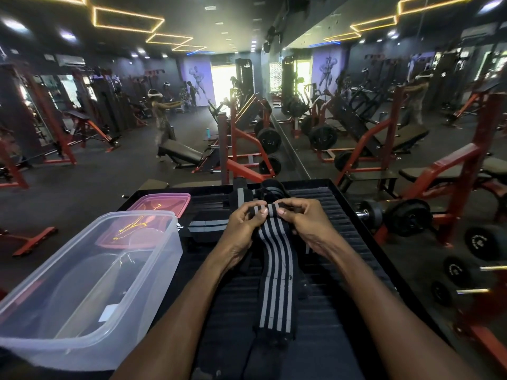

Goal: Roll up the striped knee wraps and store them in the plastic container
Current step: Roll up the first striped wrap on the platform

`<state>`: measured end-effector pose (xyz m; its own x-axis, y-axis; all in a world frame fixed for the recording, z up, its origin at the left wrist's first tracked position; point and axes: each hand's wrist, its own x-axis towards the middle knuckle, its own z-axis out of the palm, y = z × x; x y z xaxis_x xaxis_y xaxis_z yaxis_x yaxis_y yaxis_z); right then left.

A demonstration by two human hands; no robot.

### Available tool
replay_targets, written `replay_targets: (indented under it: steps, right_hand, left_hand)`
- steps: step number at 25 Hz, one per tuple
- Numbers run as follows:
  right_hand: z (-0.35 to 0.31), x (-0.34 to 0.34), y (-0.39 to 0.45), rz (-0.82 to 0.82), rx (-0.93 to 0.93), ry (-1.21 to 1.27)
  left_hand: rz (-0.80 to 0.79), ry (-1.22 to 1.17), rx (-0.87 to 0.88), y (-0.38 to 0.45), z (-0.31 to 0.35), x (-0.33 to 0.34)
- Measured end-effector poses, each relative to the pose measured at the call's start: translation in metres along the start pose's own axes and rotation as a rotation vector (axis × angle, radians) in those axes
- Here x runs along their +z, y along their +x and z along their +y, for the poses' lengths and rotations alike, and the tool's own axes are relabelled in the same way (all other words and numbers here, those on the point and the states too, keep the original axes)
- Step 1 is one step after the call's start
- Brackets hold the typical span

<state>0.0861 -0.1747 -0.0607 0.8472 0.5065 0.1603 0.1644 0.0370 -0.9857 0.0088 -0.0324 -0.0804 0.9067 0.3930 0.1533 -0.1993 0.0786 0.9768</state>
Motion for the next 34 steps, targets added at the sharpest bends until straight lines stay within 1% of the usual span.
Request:
replay_targets:
  steps: [4,6,10,13,15,17,20,22,26,28,32,34]
  right_hand:
    - [-0.001,0.004,-0.005,-0.057,-0.085,-0.068]
    - [0.000,0.007,-0.004,-0.065,-0.107,-0.100]
    - [0.002,0.008,-0.002,-0.074,-0.134,-0.142]
    - [0.000,0.008,-0.004,-0.038,-0.193,-0.034]
    - [0.002,0.008,-0.001,0.013,-0.201,0.037]
    - [0.003,0.007,0.002,0.007,-0.148,0.099]
    - [0.002,0.004,0.002,-0.053,0.052,0.218]
    - [0.002,0.002,0.002,-0.072,0.090,0.176]
    - [0.001,-0.001,0.004,0.014,-0.037,0.042]
    - [0.000,-0.002,0.002,0.014,-0.058,-0.001]
    - [-0.001,-0.003,-0.001,-0.024,-0.010,-0.141]
    - [-0.003,-0.005,-0.001,-0.010,-0.031,-0.133]
  left_hand:
    - [0.076,0.215,-0.036,-0.003,-0.002,0.010]
    - [0.083,0.209,-0.066,-0.005,-0.001,0.013]
    - [0.034,0.201,-0.085,-0.004,0.002,0.009]
    - [0.000,0.085,-0.076,-0.001,0.001,0.004]
    - [0.003,0.068,-0.031,0.001,0.001,0.002]
    - [0.044,0.113,0.049,0.000,0.003,0.000]
    - [0.075,0.174,0.113,-0.001,0.006,-0.001]
    - [0.039,0.190,0.116,-0.003,0.007,-0.001]
    - [-0.012,0.039,-0.001,-0.004,0.006,0.001]
    - [-0.008,0.066,-0.018,-0.003,0.004,0.000]
    - [0.039,0.112,0.009,-0.003,0.005,-0.004]
    - [-0.010,0.049,-0.046,-0.003,0.005,-0.003]
